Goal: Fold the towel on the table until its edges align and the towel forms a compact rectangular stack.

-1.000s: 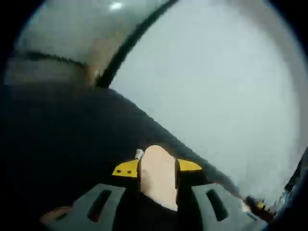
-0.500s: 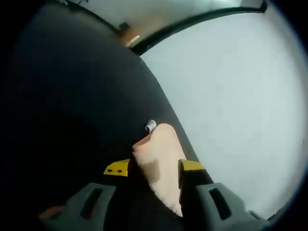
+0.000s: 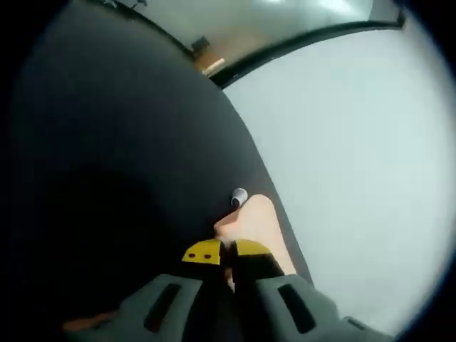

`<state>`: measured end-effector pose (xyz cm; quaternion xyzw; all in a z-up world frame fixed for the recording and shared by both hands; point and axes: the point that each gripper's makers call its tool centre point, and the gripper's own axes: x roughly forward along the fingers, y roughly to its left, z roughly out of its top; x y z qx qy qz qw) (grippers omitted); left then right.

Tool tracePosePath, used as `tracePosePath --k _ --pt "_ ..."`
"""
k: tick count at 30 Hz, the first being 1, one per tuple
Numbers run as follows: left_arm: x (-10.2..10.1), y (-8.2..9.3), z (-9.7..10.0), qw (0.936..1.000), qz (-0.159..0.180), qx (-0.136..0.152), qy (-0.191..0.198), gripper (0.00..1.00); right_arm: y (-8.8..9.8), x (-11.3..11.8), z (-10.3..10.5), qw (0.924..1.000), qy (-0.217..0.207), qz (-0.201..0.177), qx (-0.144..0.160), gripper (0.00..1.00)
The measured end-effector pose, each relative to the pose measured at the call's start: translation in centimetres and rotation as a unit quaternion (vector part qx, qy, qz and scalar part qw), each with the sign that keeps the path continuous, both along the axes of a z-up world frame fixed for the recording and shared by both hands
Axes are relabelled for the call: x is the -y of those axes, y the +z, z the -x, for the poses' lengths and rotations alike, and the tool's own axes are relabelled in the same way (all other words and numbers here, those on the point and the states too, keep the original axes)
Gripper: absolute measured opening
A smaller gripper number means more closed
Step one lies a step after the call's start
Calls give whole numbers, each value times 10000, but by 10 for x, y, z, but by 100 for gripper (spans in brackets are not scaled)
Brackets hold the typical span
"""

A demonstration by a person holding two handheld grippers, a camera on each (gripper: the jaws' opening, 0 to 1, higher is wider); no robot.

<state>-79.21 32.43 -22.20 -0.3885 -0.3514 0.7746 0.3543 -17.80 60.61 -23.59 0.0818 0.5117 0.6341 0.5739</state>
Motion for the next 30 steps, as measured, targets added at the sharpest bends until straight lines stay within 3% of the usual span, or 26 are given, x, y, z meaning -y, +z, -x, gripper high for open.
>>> tracePosePath --k 1,2,4,6,9,13,14,16,18,22,25,27,28,30 --pt "1 1 2 10000 23 -38 -34 6 3 -3 -1 9999 67 -131 25 1" --pt "1 2 3 10000 19 -69 -69 5 13 -7 -5 9993 -91 -290 -237 1" --pt "-2 5 6 9996 -152 -87 -200 4 17 -12 -28 9984 -329 -467 -49 1" --pt "-1 3 4 9995 -172 -57 -264 4 14 -13 -22 9980 -272 -333 -466 1" --pt "0 8 3 9989 -318 -210 -278 5 16 -12 -24 9978 -327 -474 -335 1" --pt "-3 9 -5 9973 -331 -444 -476 6 55 -12 -8 9891 -89 -1466 128 1" --pt "-3 9 -6 9972 -333 -448 -493 6 68 -9 2 9837 106 -1749 397 1" --pt "-2 11 -7 9969 -470 -385 -494 6 91 1 27 9690 465 -2256 898 1" --pt "-2 11 -6 9968 -500 -377 -499 6 109 12 59 9490 837 -2717 1365 1" --pt "-4 10 -5 9964 -408 -513 -529 6 105 23 131 9196 1641 -2876 2114 1" --pt "-4 9 -6 9963 -359 -532 -565 6 105 25 171 8998 2021 -3044 2385 1" --pt "-4 9 -6 9960 -401 -533 -588 6 101 35 198 8709 2459 -3229 2772 1" --pt "-3 10 -6 9959 -439 -529 -587 6 101 39 208 8523 2585 -3408 3009 1" --pt "-4 11 -6 9956 -473 -541 -607 6 100 52 229 7968 3029 -3848 3540 1"
